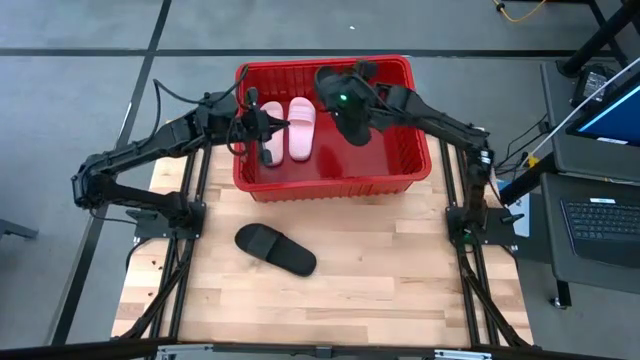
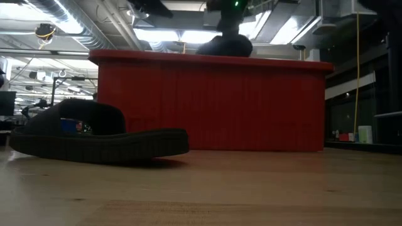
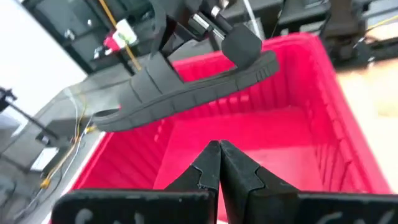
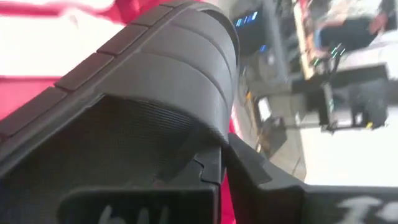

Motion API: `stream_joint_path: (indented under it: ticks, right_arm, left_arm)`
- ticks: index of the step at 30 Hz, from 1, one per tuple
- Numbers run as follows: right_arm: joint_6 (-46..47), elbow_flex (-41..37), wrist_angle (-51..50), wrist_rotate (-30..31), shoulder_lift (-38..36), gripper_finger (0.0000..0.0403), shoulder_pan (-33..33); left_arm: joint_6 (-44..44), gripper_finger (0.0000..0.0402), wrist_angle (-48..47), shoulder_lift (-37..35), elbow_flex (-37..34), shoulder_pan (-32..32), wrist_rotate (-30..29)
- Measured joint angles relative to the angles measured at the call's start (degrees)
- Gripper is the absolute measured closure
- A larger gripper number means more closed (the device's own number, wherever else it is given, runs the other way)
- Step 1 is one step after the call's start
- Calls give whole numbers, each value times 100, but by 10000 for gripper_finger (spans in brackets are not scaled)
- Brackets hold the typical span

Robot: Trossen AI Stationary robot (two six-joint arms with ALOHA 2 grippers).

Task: Pick and place slides into bin
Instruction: Put the right black slide into the red bin

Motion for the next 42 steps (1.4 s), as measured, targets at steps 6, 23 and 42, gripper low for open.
stream_joint_path:
  ticks: [6,23,42]
  right_arm:
    - [363,774,-1016,-55,878,391,-197]
    - [1114,807,-943,-720,1570,391,-699]
    - [1725,807,-879,-951,2402,391,-1069]
  left_arm:
    - [1,398,-79,1,0,283,6]
    - [3,398,-156,7,0,412,13]
    - [1,398,-141,7,0,412,11]
